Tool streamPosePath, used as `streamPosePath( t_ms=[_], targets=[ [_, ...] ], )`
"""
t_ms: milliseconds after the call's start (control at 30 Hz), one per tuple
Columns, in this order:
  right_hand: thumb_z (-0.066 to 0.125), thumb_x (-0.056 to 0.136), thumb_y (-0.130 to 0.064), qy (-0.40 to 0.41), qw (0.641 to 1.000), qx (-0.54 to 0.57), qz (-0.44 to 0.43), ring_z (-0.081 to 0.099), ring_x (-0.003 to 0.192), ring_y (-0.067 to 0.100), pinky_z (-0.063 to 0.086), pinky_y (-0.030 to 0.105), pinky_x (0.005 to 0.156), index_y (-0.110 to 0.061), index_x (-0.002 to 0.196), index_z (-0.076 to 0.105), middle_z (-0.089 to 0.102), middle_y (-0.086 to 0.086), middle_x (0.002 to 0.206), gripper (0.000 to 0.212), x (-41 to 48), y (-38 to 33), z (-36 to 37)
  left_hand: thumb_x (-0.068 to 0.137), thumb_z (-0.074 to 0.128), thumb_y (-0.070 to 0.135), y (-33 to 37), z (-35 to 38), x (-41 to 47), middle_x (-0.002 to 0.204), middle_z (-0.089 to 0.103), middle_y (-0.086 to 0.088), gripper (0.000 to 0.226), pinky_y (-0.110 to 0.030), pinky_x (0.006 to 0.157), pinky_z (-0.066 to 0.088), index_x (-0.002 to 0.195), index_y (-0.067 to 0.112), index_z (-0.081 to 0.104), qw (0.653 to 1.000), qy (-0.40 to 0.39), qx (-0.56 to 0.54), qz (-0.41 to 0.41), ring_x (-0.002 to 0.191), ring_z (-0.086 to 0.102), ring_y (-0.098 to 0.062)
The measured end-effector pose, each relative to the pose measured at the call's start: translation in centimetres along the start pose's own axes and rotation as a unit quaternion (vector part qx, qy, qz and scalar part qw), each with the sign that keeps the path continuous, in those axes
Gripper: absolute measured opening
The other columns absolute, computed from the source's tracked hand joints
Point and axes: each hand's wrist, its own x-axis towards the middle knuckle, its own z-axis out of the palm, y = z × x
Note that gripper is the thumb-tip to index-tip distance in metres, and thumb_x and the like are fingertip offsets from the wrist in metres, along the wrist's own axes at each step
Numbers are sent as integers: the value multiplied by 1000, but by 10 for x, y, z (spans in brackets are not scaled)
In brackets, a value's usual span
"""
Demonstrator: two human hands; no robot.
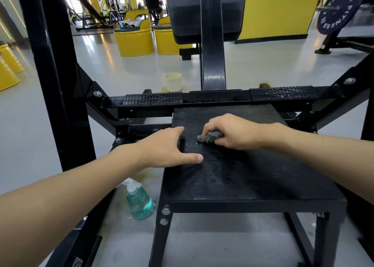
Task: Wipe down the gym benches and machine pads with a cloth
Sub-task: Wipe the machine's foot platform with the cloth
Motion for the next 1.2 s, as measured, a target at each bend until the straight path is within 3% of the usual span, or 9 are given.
streamPosePath(
  t_ms=[167, 333, 500, 600, 767, 933, 1000, 1100, 1200],
  targets=[
    [58, 83, -13, 30, 998, -50, 22, 61, 101, 22, 50, 38, 87, -26, 104, 65, 67, -4, 108, 26, 3, -3, 3, 71, 69, 76, 10, 3, 3, 131, 56, 0, 85, -35, 105, 44, 132, 20, 54, 999, -8, 46, 8, 124, 52, -19],
    [60, 82, -14, 3, 999, -22, 31, 63, 97, 19, 51, 37, 85, -30, 100, 66, 69, -6, 103, 25, -10, 7, -4, 79, 67, 68, 16, -1, 8, 164, 19, -5, 94, -36, 119, 28, 148, 10, 42, 996, -44, 72, 16, 149, 24, -18],
    [58, 83, -14, 48, 997, -45, 50, 61, 101, 25, 50, 38, 86, -26, 101, 65, 64, -5, 104, 23, -10, 13, 2, 84, 68, 60, 32, 0, 14, 145, 51, -3, 77, -37, 109, 41, 143, 16, 46, 996, -51, 70, 5, 130, 51, -23],
    [61, 82, -13, -25, 999, -9, 19, 63, 96, 18, 52, 36, 84, -27, 95, 66, 70, -7, 102, 20, -24, 9, -2, 77, 58, 79, 37, 3, 13, 147, 43, -4, 90, -48, 111, 37, 145, 24, 42, 992, -42, 120, 7, 134, 43, -27],
    [58, 83, -15, 67, 993, -44, 85, 63, 100, 24, 52, 37, 85, -28, 97, 65, 68, -7, 102, 21, -21, 33, -6, 72, 54, 85, 40, 8, 12, 149, 38, -5, 96, -54, 113, 31, 148, 28, 38, 990, -34, 139, -5, 138, 37, -29],
    [62, 83, -13, -14, 1000, 4, 18, 62, 93, 12, 49, 28, 82, -25, 96, 67, 68, -12, 98, 18, -39, 16, -3, 67, 49, 91, 42, 11, 14, 145, 40, -6, 102, -54, 110, 33, 143, 24, 41, 987, -32, 156, -16, 135, 38, -30],
    [62, 84, -15, 26, 998, -11, 57, 63, 95, 17, 51, 33, 84, -30, 97, 66, 68, -10, 99, 20, -36, 33, -10, 65, 47, 94, 42, 12, 15, 144, 41, -7, 103, -53, 109, 33, 142, 25, 41, 988, -26, 151, -17, 135, 38, -30],
    [58, 83, -16, 71, 990, -74, 95, 62, 98, 28, 51, 40, 82, -26, 100, 64, 68, -1, 102, 20, -29, 42, -8, 65, 46, 94, 43, 14, 16, 145, 39, -8, 104, -54, 111, 32, 148, 34, 33, 989, -20, 149, -9, 137, 36, -32],
    [59, 81, -15, 6, 999, -29, 44, 63, 94, 21, 51, 35, 82, -25, 97, 66, 69, -4, 98, 20, -37, 25, -4, 66, 49, 93, 45, 13, 18, 145, 37, -9, 98, -56, 112, 31, 150, 47, 27, 989, -32, 146, -5, 138, 34, -33]
  ],
)
